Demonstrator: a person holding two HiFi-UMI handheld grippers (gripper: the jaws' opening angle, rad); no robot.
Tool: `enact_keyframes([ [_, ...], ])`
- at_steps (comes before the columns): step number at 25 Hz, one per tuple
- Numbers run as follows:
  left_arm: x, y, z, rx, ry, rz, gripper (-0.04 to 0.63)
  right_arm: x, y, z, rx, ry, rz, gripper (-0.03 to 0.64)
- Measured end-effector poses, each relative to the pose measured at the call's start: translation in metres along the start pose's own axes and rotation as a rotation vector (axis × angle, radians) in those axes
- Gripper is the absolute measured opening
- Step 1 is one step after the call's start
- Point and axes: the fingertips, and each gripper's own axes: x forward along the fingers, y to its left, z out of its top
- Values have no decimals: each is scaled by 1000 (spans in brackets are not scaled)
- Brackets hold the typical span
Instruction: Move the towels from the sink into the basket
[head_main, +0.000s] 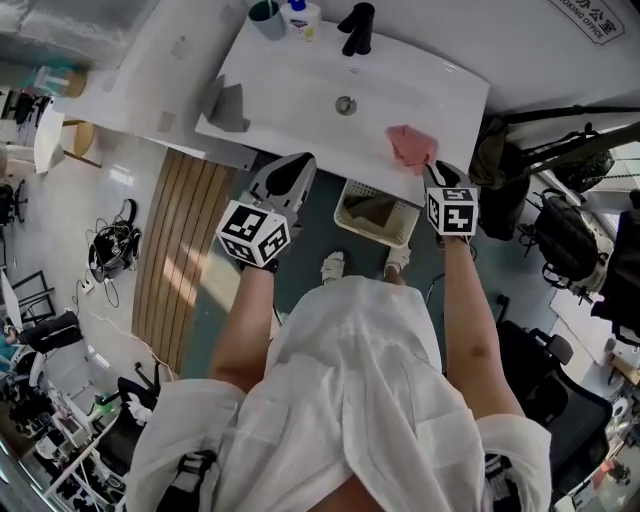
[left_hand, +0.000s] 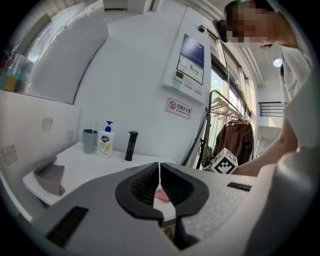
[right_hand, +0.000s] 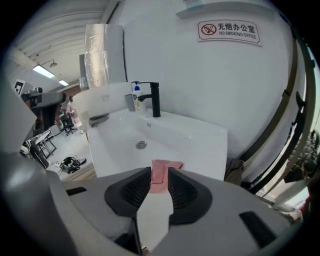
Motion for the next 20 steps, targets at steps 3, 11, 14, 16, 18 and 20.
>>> enact_keyframes([
  [3,7,2,0,-2,3,6,15,13,-7,-1,-10,32,-5,130],
  [11,11,8,-1,-8,6,23,15,34,-14,-10,-30,104,-15,135],
  [14,11,9,-2,-9,10,24,15,40,-15,-13,-41,124,-24,135],
  [16,9,10,-3,-8,12,25,15,42,-16,-13,-45,131,-28,133],
  [18,6,11,-3,-6,12,27,15,41,-18,-13,-53,136,-40,97],
  [20,3,12,-3,-4,10,29,15,38,-20,-12,-54,134,-51,70],
])
